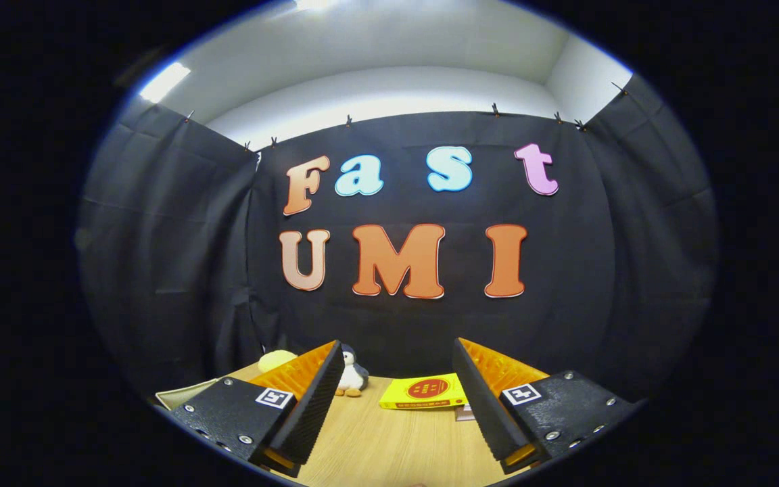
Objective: Open the storage box then place both shoes into the box .Put the left shoe in first, then the right shoe, with the right side of both shoes facing outward in a uniform manner.
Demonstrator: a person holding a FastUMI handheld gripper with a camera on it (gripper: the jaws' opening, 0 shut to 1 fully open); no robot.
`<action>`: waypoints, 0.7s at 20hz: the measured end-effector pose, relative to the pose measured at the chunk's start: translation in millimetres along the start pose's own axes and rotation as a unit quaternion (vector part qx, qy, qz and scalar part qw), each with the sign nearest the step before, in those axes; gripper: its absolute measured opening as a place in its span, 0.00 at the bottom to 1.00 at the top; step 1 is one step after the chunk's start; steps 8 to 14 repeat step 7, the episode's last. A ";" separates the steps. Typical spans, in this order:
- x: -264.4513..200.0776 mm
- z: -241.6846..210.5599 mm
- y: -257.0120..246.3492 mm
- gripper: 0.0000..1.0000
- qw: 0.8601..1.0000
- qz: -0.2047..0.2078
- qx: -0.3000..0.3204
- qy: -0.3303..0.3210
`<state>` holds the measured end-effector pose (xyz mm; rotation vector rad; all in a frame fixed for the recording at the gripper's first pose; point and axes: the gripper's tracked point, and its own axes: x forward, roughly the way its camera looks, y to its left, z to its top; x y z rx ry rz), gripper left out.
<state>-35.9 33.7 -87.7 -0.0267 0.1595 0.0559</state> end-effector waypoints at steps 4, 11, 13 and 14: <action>-4.3 -2.1 -9.3 0.96 1.000 -0.005 0.005 -0.003; -7.7 -1.1 -18.1 0.96 1.000 -0.013 0.003 -0.005; -7.7 -1.1 -18.1 0.96 1.000 -0.013 0.003 -0.005; -7.7 -1.1 -18.1 0.96 1.000 -0.013 0.003 -0.005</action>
